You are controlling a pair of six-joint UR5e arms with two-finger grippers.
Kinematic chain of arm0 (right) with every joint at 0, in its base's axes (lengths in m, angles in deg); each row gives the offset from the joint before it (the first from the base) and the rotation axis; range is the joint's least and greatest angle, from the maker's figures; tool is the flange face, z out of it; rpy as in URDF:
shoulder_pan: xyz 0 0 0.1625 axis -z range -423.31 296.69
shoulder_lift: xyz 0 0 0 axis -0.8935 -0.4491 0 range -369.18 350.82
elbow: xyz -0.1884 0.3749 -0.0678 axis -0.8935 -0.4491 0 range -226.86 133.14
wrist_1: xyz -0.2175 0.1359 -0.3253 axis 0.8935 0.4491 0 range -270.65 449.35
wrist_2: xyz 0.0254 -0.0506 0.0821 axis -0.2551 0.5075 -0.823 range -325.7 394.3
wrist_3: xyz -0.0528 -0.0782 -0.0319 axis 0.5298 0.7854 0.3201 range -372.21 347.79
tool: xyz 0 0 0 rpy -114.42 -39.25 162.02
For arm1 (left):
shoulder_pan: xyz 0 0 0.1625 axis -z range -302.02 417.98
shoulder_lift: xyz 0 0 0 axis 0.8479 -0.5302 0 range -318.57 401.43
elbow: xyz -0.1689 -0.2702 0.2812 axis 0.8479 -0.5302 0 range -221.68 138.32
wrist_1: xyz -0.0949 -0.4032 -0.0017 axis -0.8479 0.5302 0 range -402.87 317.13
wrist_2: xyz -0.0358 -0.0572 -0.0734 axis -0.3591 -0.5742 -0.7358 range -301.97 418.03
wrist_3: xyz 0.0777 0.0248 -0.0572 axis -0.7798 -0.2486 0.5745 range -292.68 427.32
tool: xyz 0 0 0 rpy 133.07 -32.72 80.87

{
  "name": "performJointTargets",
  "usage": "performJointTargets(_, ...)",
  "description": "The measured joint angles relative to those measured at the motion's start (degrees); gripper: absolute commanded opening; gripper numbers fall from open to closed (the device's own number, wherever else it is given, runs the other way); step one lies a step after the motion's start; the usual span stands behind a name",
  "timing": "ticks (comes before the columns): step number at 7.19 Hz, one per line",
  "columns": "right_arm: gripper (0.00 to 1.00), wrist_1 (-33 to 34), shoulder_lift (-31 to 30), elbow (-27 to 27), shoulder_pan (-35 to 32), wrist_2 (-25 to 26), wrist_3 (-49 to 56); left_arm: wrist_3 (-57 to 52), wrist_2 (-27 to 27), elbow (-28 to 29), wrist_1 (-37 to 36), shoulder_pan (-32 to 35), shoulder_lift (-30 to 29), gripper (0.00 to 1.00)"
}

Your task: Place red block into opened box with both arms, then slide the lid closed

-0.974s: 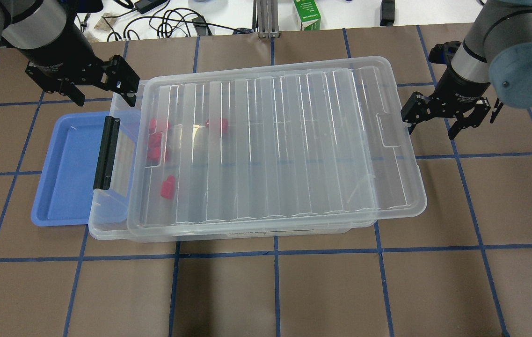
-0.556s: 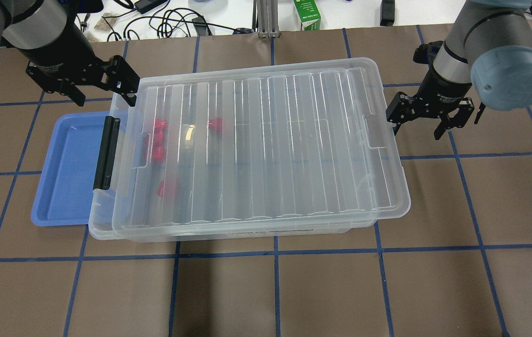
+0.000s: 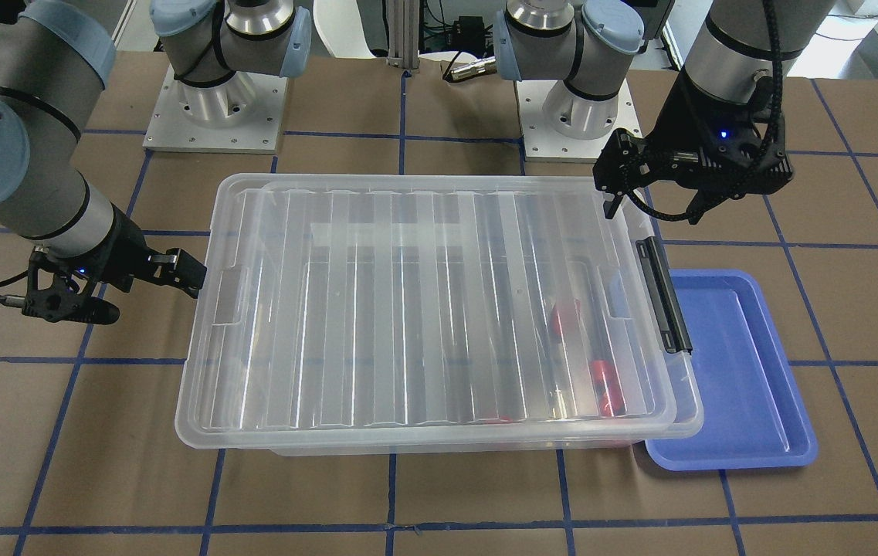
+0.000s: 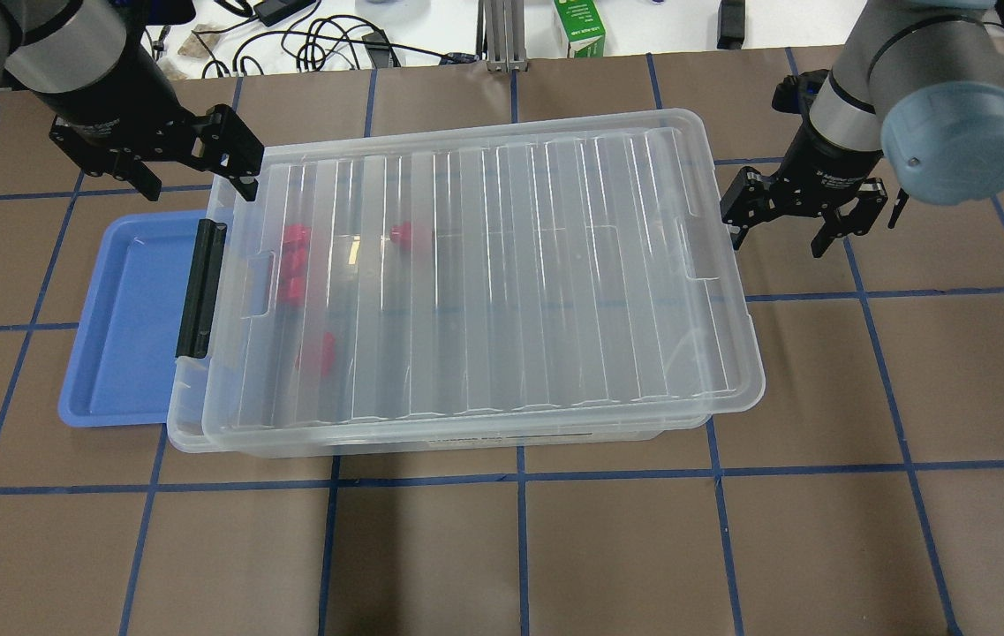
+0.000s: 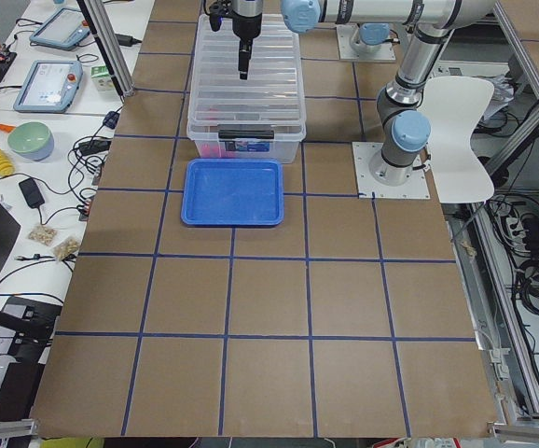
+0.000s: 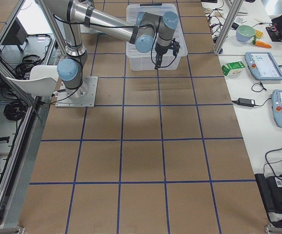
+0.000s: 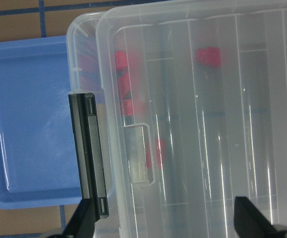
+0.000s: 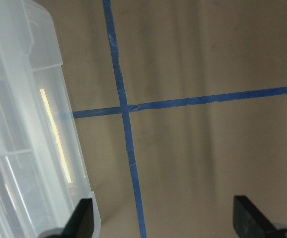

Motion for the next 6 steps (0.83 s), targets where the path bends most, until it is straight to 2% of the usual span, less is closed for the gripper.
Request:
performJointTargets(2, 1.0, -3.5, -0.6, -5.6, 0.2, 0.3, 0.3, 0.0, 0.0, 0.0, 0.0, 0.0, 0.0, 1.0)
performJointTargets(4, 1.0, -14.3, -3.9, -11.0, 0.0, 0.3, -1.1, 0.0, 0.0, 0.0, 0.0, 0.0, 0.1, 1.0)
performJointTargets(6, 1.0, -20.6, -8.9, -12.1, -1.9, -0.2, -7.2, 0.0, 0.0, 0.0, 0.0, 0.0, 0.1, 1.0)
